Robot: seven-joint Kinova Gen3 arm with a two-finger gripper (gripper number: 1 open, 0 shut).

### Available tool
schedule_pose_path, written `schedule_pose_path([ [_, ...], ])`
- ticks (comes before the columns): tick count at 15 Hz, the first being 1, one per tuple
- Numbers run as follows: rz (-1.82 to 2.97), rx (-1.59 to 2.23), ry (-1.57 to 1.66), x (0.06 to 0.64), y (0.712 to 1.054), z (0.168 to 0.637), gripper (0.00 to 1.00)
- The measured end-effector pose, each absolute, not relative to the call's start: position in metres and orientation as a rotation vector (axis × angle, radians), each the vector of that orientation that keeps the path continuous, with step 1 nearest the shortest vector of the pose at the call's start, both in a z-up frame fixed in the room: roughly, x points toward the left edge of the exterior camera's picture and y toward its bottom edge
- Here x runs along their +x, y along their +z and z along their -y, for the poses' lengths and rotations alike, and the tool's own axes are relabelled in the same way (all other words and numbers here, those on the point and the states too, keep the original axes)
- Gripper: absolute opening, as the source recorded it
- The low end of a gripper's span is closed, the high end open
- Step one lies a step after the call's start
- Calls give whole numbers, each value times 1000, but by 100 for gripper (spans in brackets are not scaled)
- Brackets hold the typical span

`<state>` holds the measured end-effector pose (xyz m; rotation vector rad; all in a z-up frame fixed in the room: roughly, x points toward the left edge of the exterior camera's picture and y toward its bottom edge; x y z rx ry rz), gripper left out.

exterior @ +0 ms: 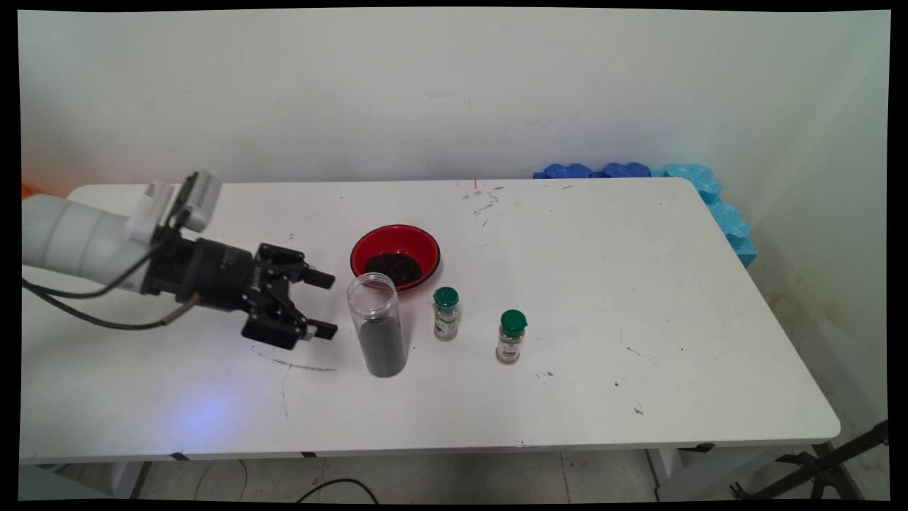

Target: Pick up the black seasoning powder from the table

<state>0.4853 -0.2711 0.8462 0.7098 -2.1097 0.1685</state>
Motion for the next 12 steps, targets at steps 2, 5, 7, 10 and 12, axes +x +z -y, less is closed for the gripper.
schedule_pose_path([
  [2, 2118, 693, 173, 478, 838, 274, 100],
  [5, 2127, 674, 176, 466, 826, 279, 100],
  [7, 2131, 669, 179, 461, 821, 282, 100],
  [10, 2136, 657, 186, 453, 812, 287, 100],
  [12, 2138, 653, 191, 447, 807, 291, 100],
])
